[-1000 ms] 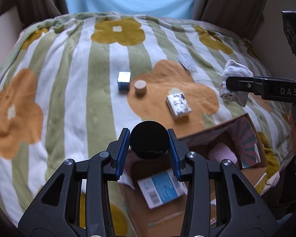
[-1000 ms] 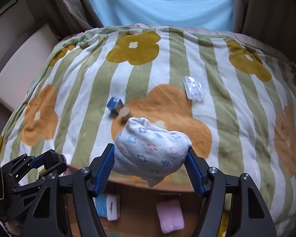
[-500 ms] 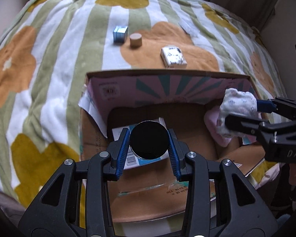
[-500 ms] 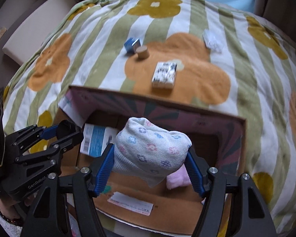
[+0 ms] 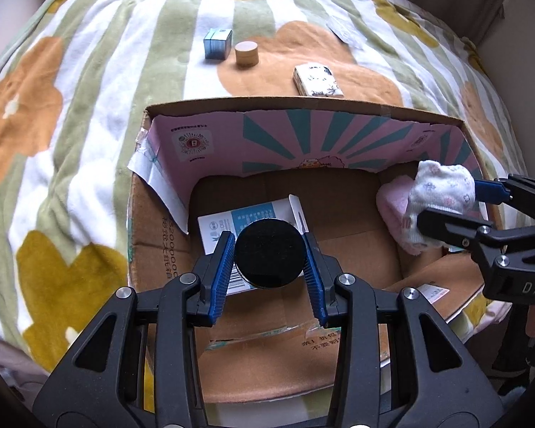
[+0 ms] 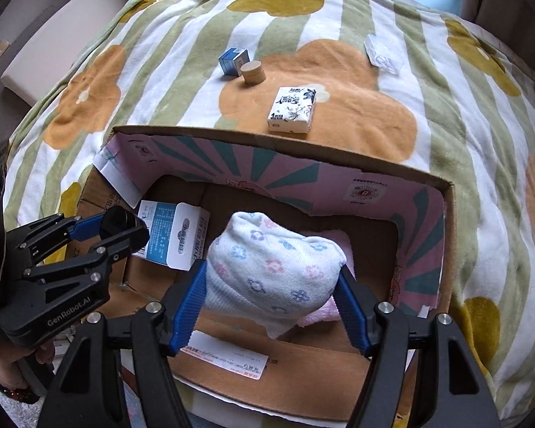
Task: Organize objects
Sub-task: 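Carry the sock and jar over the box and open both tools to release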
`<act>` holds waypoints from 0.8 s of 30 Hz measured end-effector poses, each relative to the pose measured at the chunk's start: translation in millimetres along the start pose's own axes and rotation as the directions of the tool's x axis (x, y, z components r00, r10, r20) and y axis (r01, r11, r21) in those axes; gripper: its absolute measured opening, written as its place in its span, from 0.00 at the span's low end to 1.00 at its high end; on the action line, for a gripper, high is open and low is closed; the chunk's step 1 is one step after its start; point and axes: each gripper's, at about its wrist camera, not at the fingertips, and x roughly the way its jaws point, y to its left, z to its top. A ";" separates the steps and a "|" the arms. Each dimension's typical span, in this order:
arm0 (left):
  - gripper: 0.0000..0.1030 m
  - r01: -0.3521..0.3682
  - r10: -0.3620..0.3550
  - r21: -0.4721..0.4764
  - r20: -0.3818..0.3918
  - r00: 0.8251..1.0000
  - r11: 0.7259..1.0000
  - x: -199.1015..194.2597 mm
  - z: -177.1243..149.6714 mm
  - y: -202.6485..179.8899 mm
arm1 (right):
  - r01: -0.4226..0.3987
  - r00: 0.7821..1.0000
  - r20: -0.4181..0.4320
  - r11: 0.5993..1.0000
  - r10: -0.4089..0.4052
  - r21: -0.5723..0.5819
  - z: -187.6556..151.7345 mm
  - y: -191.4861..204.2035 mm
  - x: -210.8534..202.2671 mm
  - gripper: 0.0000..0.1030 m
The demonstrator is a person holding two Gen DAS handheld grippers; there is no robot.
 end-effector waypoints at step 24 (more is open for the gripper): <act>1.00 0.045 -0.042 -0.035 0.077 0.996 0.998 -31.9 14.3 6.2 | 0.019 1.000 0.002 1.000 -0.019 0.024 -7.8 -20.0 -10.5 1.00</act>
